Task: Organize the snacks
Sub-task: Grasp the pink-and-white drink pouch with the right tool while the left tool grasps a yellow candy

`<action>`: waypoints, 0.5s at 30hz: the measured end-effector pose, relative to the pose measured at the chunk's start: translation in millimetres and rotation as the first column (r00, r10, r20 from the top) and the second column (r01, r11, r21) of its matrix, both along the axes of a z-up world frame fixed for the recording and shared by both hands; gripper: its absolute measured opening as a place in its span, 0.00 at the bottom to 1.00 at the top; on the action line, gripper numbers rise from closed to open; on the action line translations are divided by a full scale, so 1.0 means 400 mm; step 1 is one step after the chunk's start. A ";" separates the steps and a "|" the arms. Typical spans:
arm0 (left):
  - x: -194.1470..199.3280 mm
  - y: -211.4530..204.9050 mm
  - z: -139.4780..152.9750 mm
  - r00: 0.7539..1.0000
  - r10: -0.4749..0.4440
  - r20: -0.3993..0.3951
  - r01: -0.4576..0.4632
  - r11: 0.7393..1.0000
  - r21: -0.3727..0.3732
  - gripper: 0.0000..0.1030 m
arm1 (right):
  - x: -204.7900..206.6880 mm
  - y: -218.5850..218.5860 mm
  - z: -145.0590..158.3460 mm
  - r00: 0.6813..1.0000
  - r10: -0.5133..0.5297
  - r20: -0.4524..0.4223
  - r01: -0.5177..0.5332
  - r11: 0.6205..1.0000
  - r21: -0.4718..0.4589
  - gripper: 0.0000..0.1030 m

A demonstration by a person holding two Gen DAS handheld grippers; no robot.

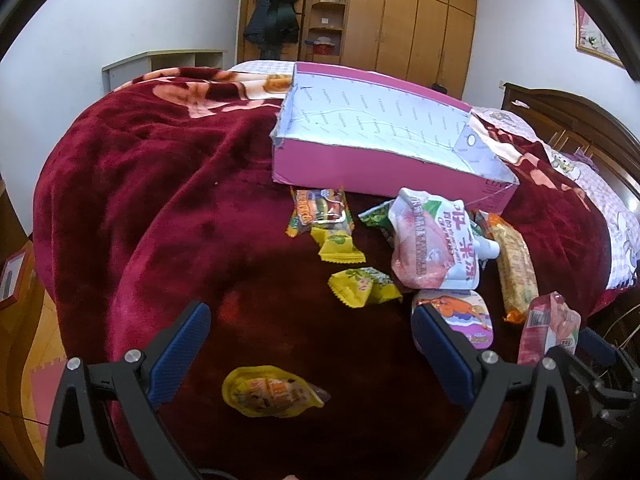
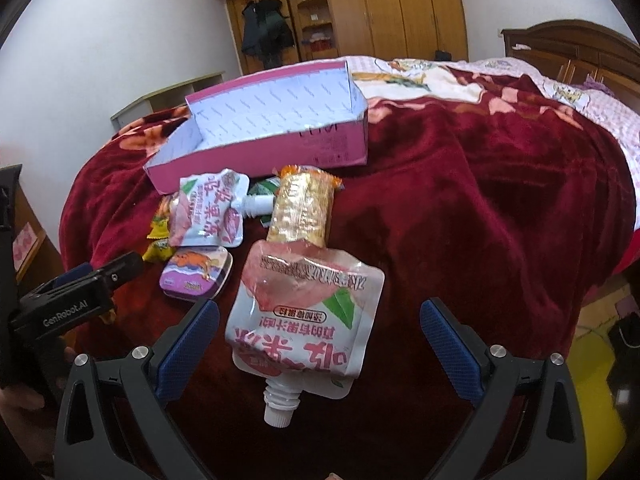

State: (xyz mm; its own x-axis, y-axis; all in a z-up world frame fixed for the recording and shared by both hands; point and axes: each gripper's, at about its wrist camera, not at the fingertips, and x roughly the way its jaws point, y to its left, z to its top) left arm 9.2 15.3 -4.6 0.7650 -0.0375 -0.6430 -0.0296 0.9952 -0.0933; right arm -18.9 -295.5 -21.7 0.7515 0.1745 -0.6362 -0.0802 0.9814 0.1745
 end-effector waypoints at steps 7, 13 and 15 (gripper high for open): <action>0.044 -0.001 -0.018 1.000 0.010 -0.022 -0.010 1.000 -0.001 0.94 | 0.006 -0.003 -0.015 1.000 0.014 -0.026 -0.014 0.999 0.029 0.87; 0.059 -0.012 -0.034 1.000 -0.003 -0.018 0.003 1.000 0.012 0.89 | 0.014 -0.008 -0.024 0.999 0.016 -0.040 -0.014 0.999 0.047 0.83; 0.063 -0.028 -0.036 1.000 -0.009 0.003 0.009 0.999 0.050 0.86 | 0.016 -0.010 -0.026 0.999 0.018 -0.042 -0.016 0.999 0.049 0.82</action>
